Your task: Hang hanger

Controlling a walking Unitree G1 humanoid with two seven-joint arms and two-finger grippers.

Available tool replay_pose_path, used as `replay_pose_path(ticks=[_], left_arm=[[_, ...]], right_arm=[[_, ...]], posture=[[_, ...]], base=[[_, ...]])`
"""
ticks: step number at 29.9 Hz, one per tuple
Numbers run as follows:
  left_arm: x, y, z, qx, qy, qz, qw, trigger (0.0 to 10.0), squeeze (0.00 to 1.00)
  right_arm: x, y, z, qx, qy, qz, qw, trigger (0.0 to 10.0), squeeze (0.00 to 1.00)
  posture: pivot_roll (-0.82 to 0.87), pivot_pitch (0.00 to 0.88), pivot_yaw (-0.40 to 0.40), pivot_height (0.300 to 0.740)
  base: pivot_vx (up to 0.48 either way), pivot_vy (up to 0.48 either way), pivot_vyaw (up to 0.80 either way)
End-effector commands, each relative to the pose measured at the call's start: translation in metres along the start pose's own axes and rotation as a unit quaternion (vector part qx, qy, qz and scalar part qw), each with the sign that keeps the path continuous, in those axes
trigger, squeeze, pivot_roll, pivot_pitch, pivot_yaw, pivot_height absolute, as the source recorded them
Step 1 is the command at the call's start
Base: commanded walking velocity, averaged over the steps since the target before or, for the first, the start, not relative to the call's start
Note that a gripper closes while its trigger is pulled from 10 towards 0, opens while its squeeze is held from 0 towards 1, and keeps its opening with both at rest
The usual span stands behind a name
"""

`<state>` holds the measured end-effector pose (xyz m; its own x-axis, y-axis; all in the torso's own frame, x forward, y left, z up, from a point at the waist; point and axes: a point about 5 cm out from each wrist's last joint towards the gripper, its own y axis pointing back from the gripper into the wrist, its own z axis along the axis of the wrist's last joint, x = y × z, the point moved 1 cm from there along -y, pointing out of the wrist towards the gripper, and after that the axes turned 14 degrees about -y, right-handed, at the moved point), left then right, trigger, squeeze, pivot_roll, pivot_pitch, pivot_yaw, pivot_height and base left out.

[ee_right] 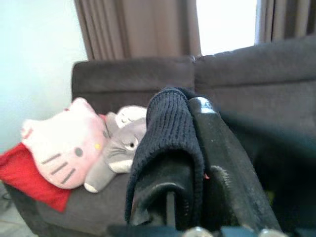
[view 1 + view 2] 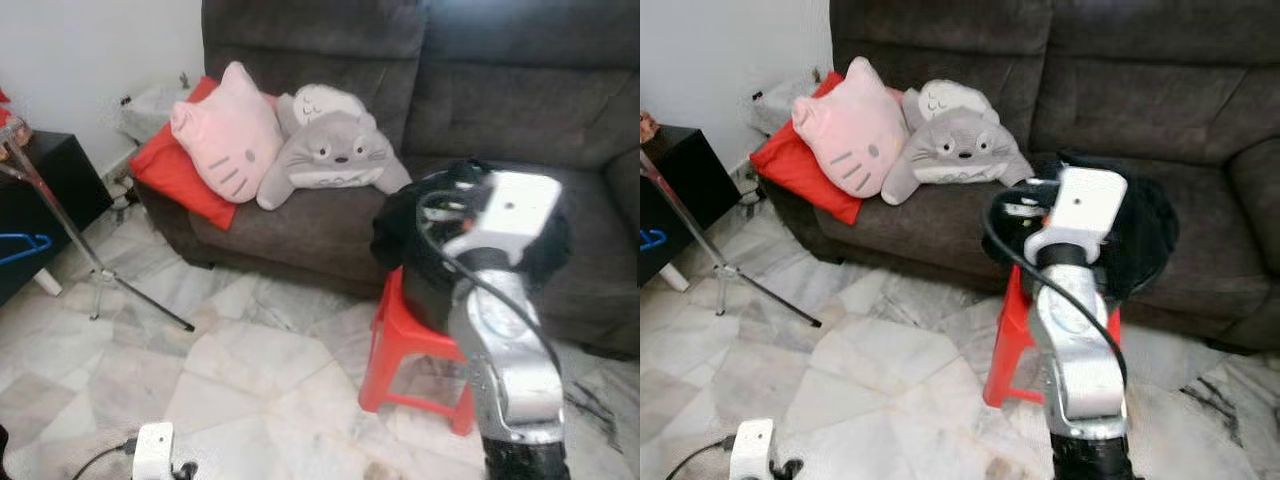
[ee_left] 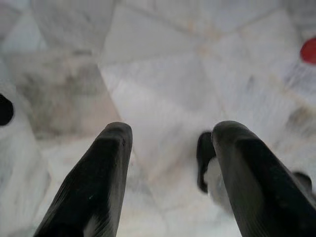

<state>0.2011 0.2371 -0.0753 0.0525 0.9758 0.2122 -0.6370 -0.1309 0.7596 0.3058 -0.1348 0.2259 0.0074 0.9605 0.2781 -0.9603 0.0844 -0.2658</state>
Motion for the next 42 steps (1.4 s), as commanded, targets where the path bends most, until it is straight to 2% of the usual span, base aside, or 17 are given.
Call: replay_pose_path(ticks=[1,16,19,22,23,24,27,29,30,31,32,36,37,42], left_arm=[[-0.002,0.001,-0.008,0.012,-0.004,-0.004,1.000,10.0,0.00],[-0.002,0.001,-0.007,0.011,-0.003,-0.004,1.000,10.0,0.00],[-0.002,0.001,-0.007,0.011,-0.003,-0.004,1.000,10.0,0.00],[-0.002,0.001,-0.007,0.011,-0.004,-0.005,1.000,10.0,0.00],[-0.002,0.001,-0.007,0.011,-0.004,-0.005,1.000,10.0,0.00],[-0.002,0.001,-0.007,0.011,-0.004,-0.005,1.000,10.0,0.00],[-0.002,0.001,-0.006,0.011,-0.005,-0.004,1.000,10.0,0.00],[-0.002,0.001,-0.006,0.011,-0.005,-0.004,1.000,10.0,0.00],[-0.002,0.001,-0.006,0.011,-0.005,-0.004,1.000,10.0,0.00],[-0.002,0.001,-0.006,0.011,-0.005,-0.004,1.000,10.0,0.00],[-0.001,0.001,-0.006,0.011,-0.006,-0.003,1.000,10.0,0.00],[-0.001,0.001,-0.006,0.012,-0.009,-0.002,1.000,10.0,0.00],[-0.001,0.001,-0.006,0.012,-0.009,-0.002,1.000,10.0,0.00],[-0.001,0.001,-0.005,0.012,-0.009,-0.002,1.000,10.0,0.00]], right_arm=[[-0.004,0.000,0.004,-0.010,0.006,-0.003,1.000,10.0,0.00],[0.004,0.000,0.011,-0.034,0.017,0.024,0.999,10.0,0.00],[0.008,0.001,0.013,-0.041,0.022,0.043,0.998,10.0,0.00],[0.024,0.004,0.015,-0.046,0.018,0.098,0.994,10.0,0.00],[0.033,0.006,0.015,-0.045,0.010,0.134,0.990,10.0,0.00],[0.033,0.006,0.015,-0.045,0.010,0.134,0.990,10.0,0.00],[0.057,0.014,0.014,-0.030,-0.021,0.224,0.974,10.0,0.00],[0.062,0.017,0.014,-0.029,-0.019,0.247,0.968,10.0,0.00],[0.076,0.026,0.009,-0.005,-0.023,0.305,0.952,10.0,0.00],[0.079,0.028,0.008,0.001,-0.024,0.320,0.947,10.0,0.00],[0.089,0.038,0.005,0.013,-0.022,0.364,0.931,10.0,0.00],[0.098,0.050,0.001,0.032,-0.033,0.416,0.908,10.0,0.00],[0.099,0.050,0.001,0.034,-0.034,0.418,0.907,10.0,0.00],[0.101,0.059,-0.004,0.059,-0.032,0.462,0.885,10.0,0.00]], posture=[[-0.15,0.000,0.070,0.740],[-0.16,0.000,0.070,0.740],[-0.16,0.000,0.069,0.740],[-0.16,0.000,0.069,0.740],[-0.16,0.000,0.069,0.740],[-0.16,0.000,0.069,0.740],[-0.16,0.000,0.070,0.740],[-0.16,0.000,0.070,0.740],[-0.16,0.000,0.070,0.740],[-0.16,0.000,0.070,0.740],[-0.16,0.000,0.070,0.740],[-0.16,0.000,0.067,0.740],[-0.16,0.000,0.067,0.740],[-0.16,0.000,0.068,0.740]], base=[[-0.281,0.000,0.00],[-0.280,0.000,0.00],[-0.284,0.000,0.00],[-0.280,0.000,0.00],[-0.281,0.000,0.00],[-0.281,0.000,0.00],[-0.281,0.000,0.00],[-0.281,0.000,0.00],[-0.277,0.000,0.00],[-0.277,0.000,0.00],[0.000,0.000,0.00],[0.000,0.000,0.00],[0.000,0.000,0.00],[0.000,0.000,0.00]])
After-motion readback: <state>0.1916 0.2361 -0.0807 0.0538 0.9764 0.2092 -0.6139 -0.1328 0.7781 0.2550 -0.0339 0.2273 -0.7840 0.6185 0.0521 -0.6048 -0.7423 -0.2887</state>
